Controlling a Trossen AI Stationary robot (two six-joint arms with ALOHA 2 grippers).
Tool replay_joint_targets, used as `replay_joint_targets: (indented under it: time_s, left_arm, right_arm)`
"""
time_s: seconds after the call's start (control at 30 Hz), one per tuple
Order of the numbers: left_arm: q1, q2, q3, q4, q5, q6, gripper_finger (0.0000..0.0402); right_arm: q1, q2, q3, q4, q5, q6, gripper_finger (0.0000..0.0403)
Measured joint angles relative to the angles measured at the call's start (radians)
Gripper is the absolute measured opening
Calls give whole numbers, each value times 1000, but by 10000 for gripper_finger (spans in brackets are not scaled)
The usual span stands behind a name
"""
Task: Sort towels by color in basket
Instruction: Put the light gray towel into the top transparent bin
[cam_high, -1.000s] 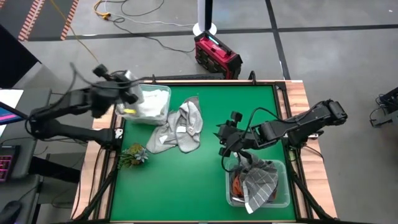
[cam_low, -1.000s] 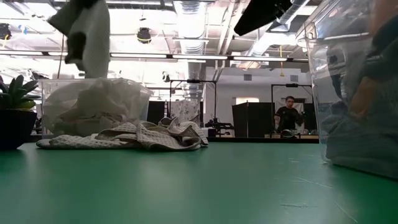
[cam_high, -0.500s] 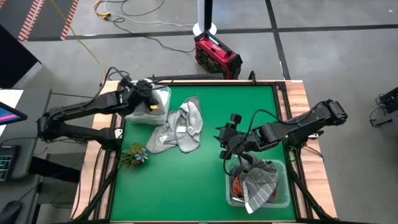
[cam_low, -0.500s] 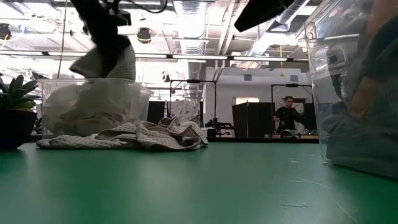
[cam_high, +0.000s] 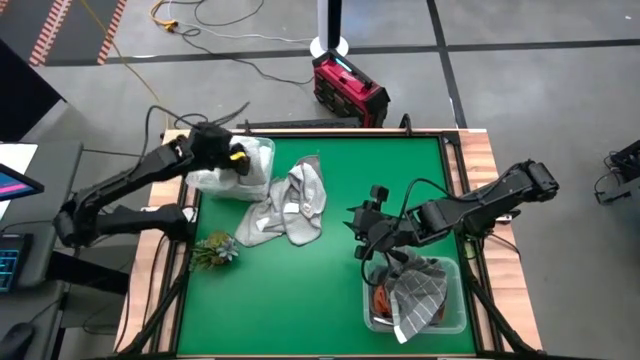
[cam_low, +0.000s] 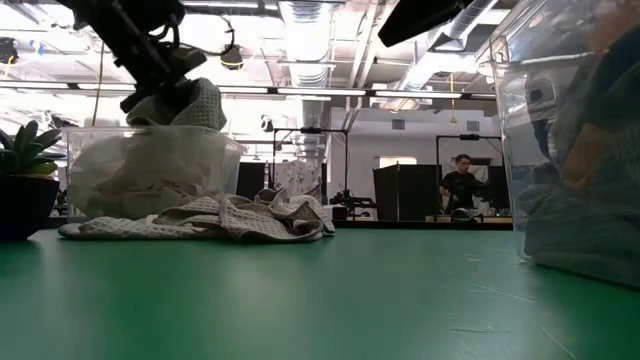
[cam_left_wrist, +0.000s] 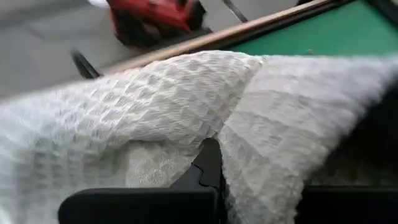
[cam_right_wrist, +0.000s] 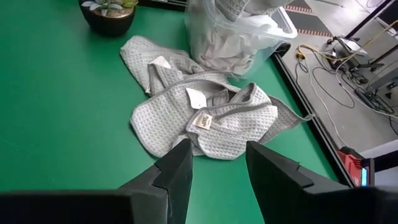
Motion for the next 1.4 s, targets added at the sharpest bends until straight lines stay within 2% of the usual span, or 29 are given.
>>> replay_joint_targets:
  time_s: [0.13,0.3,0.47,0.73,0.83,1.1,1.4]
  left_arm:
    - [102,51,31,-86,134,-70,0]
    - [136,166,38,-176,189,-76,0]
    - [127,294,38,-171,184,-69,0]
    - [61,463,41,-158,41,-81,0]
    - [45,498,43,-155,23,-52,7]
    - [-5,489,40,-175,-11,38,73]
    - [-24,352,36,-198,2,102,170]
  right_arm:
    - [0,0,0,-1,-2,10,179]
    - [6,0,0,-2,-2,8,179]
    - [6,0,0,-2,-2,-11,179]
    - [5,0,0,-2,-2,-25,179]
    - [5,0,0,-3,-2,-25,179]
    - [6,0,0,-16,-2,-4,179]
    - [7,0,0,-36,-1,19,179]
